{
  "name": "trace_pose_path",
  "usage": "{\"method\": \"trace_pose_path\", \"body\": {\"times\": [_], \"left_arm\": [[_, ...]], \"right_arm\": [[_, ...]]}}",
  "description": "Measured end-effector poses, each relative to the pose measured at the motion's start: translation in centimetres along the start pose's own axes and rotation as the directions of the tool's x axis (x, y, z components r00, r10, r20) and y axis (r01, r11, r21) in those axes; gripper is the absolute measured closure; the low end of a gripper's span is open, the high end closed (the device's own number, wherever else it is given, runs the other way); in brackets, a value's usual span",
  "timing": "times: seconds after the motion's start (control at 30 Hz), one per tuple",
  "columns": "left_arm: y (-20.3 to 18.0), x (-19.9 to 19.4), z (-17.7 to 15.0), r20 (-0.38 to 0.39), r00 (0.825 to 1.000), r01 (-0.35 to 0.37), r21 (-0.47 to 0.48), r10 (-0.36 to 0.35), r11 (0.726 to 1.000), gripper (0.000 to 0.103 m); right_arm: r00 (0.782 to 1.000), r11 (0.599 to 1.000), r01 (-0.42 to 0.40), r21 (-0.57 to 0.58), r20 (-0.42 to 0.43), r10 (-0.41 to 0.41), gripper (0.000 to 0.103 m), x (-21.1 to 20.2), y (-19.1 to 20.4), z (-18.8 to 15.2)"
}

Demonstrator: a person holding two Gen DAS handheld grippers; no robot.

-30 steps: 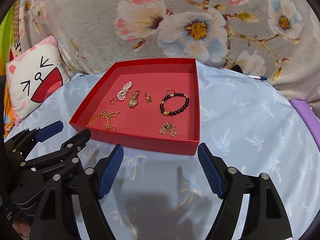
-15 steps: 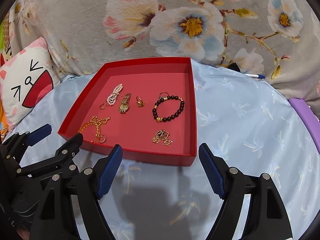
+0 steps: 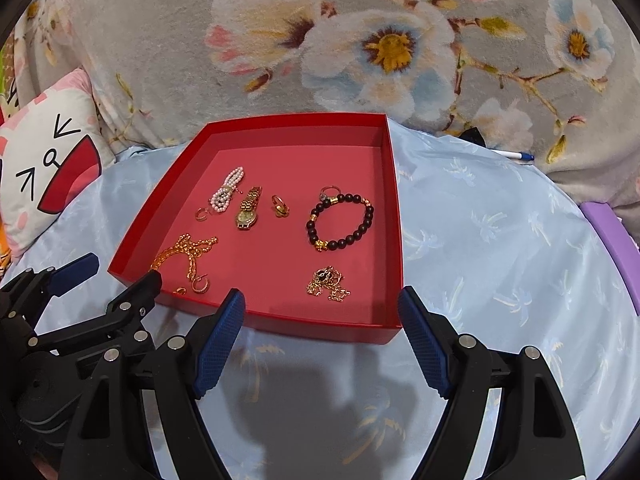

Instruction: Organize jewelry

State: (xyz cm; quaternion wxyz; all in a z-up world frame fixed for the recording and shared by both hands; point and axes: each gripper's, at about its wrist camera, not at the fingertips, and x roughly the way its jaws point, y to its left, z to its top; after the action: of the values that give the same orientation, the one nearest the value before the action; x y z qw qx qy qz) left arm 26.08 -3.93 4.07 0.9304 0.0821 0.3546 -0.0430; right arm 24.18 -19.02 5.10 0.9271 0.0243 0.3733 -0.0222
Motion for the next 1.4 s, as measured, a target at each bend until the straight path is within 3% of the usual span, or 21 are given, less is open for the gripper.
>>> {"method": "trace_pose_path", "body": {"times": [0.53, 1.4], "left_arm": [[-0.57, -0.27, 0.1, -0.015, 0.999, -0.045, 0.036, 0.045, 0.998, 0.035], [-0.53, -0.4, 0.07, -0.021, 0.999, -0.045, 0.029, 0.046, 0.999, 0.035]], "right_arm": [[1.0, 1.0, 0.018, 0.008, 0.002, -0.018, 0.026, -0.05, -0.18, -0.01], [1.0, 1.0, 0.019, 0.013, 0.01, -0.019, 0.026, -0.16, -0.23, -0.1]]}}
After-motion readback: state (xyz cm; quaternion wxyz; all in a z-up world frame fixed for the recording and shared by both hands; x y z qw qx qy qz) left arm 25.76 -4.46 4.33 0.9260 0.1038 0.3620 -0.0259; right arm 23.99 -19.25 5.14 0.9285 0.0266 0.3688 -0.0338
